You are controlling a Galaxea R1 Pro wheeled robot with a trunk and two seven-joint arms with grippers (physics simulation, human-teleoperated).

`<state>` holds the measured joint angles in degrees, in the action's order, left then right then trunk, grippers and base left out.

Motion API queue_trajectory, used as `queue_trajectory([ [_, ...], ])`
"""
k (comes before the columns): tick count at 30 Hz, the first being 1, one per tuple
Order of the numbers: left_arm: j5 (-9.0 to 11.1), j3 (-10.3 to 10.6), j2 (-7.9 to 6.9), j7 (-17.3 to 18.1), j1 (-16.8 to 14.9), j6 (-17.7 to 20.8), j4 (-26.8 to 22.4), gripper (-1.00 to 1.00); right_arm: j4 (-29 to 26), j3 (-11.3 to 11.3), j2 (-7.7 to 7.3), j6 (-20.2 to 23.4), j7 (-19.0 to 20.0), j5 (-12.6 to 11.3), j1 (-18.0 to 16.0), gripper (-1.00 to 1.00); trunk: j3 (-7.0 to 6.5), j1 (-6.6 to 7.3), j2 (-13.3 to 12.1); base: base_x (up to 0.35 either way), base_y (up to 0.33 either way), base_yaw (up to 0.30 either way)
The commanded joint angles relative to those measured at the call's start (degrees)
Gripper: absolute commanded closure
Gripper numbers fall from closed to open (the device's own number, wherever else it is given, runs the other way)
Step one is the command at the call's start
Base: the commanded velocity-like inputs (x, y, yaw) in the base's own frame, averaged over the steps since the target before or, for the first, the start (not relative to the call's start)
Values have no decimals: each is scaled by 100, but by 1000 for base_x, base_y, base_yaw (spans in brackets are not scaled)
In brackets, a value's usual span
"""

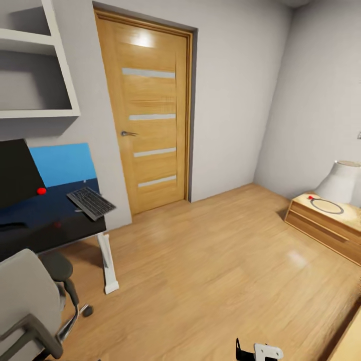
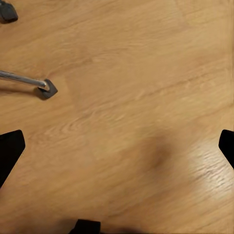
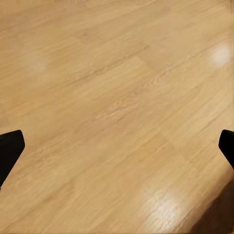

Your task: In the bedroom, organize the workspace by keeping the computer under the desk, ensuring the monitor is on the desk, placing the keyboard on the desk next to the monitor, placing the mouse on the desk next to the keyboard, moving the folder from the swivel chair onto the desk next to the mouse, stacking the notebook on top of the folder with the pen on top of the notebook, and positioning the swivel chair next to the desk.

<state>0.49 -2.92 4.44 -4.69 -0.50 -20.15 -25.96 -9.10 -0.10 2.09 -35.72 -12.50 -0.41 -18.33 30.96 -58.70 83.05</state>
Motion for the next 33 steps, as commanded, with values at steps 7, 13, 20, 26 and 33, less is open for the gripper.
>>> queue_trajectory([
  [7, 4, -15, 4, -5, -3, -16, 4, -100, 5, 2, 10, -17, -15, -3, -4, -100, 6, -3, 2, 326, 103, -24],
  [13, 4, -23, 4, -6, -3, -16, 4, -100, 5, 2, 10, -16, -15, -3, -4, -100, 6, -3, 2, 326, 10, -1],
  [20, 4, -24, 4, -6, -3, -16, 4, -100, 8, 2, 10, -17, -12, -3, -4, -100, 6, -3, 2, 326, 1, 0],
  [26, 4, -24, 3, -6, -3, -19, 4, -100, 5, 2, 2, -20, -14, -3, -4, -100, 6, -3, 2, 330, 0, 0],
  [33, 4, -24, 4, -6, -3, -19, 4, -100, 5, 2, 2, -23, -13, -3, -4, -100, 6, -3, 2, 330, 0, 0],
])
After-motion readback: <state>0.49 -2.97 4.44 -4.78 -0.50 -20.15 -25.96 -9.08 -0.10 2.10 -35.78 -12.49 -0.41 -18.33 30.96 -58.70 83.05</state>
